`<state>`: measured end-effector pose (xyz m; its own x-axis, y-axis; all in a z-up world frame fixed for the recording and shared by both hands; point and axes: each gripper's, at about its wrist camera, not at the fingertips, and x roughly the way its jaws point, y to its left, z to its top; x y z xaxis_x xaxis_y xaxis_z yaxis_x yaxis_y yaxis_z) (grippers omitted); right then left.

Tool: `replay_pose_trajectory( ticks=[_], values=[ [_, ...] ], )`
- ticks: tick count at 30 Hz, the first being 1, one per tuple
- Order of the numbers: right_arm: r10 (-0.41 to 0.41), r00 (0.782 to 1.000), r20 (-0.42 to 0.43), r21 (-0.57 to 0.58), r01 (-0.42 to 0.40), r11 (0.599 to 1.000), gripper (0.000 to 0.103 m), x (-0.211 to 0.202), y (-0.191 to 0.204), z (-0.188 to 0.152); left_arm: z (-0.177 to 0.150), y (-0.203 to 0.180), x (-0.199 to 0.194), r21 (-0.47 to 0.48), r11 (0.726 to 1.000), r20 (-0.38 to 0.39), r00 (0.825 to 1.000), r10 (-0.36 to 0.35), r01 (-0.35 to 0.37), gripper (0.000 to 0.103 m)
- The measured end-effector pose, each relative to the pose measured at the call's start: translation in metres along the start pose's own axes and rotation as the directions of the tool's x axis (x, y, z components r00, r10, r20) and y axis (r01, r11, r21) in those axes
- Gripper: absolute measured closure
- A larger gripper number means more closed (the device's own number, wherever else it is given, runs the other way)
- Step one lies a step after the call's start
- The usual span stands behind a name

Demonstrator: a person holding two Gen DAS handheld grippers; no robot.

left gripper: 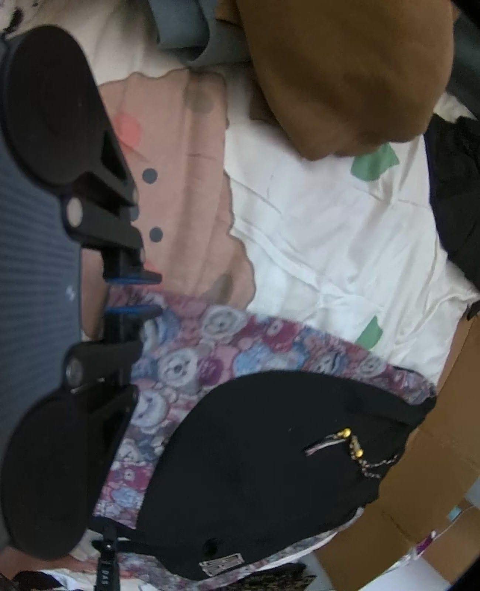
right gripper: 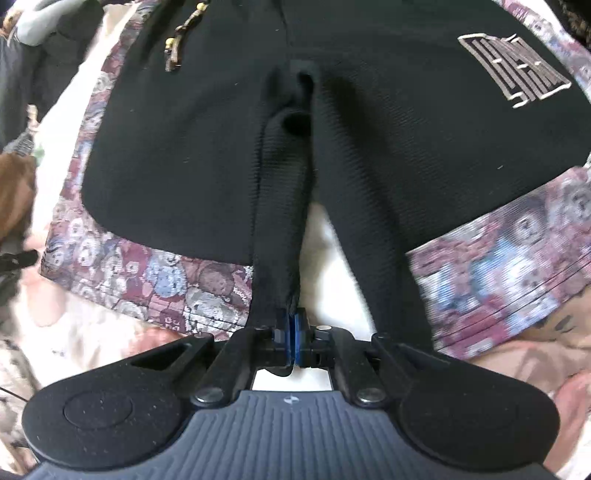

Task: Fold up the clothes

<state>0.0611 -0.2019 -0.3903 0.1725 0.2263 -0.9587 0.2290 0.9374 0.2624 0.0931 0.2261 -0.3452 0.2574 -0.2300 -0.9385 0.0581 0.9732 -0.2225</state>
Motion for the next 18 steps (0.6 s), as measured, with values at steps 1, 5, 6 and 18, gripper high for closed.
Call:
replay_pose_trajectory(
  ticks=[1, 5, 6, 18],
  values=[
    [-0.013, 1.000, 0.001, -0.004, 0.013, 1.000, 0.103, 0.000, 0.001, 0.001, 0.000, 0.001, 0.002, -0.003, 1.000, -0.005, 1.000, -0.004, 0.004, 0.090],
    [-0.063, 0.998, 0.004, -0.020, 0.063, 0.998, 0.103, 0.001, 0.003, 0.005, -0.004, 0.004, 0.015, 0.002, 1.000, -0.020, 1.000, -0.002, 0.002, 0.087],
    [-0.069, 0.998, 0.004, -0.023, 0.069, 0.997, 0.103, 0.002, 0.004, 0.005, -0.005, 0.005, 0.017, -0.008, 1.000, -0.021, 1.000, -0.014, 0.014, 0.087],
    [-0.082, 0.997, -0.005, -0.037, 0.081, 0.996, 0.103, 0.009, 0.002, 0.012, -0.009, -0.001, 0.033, 0.025, 0.998, -0.018, 0.998, -0.054, 0.054, 0.084]
  ],
)
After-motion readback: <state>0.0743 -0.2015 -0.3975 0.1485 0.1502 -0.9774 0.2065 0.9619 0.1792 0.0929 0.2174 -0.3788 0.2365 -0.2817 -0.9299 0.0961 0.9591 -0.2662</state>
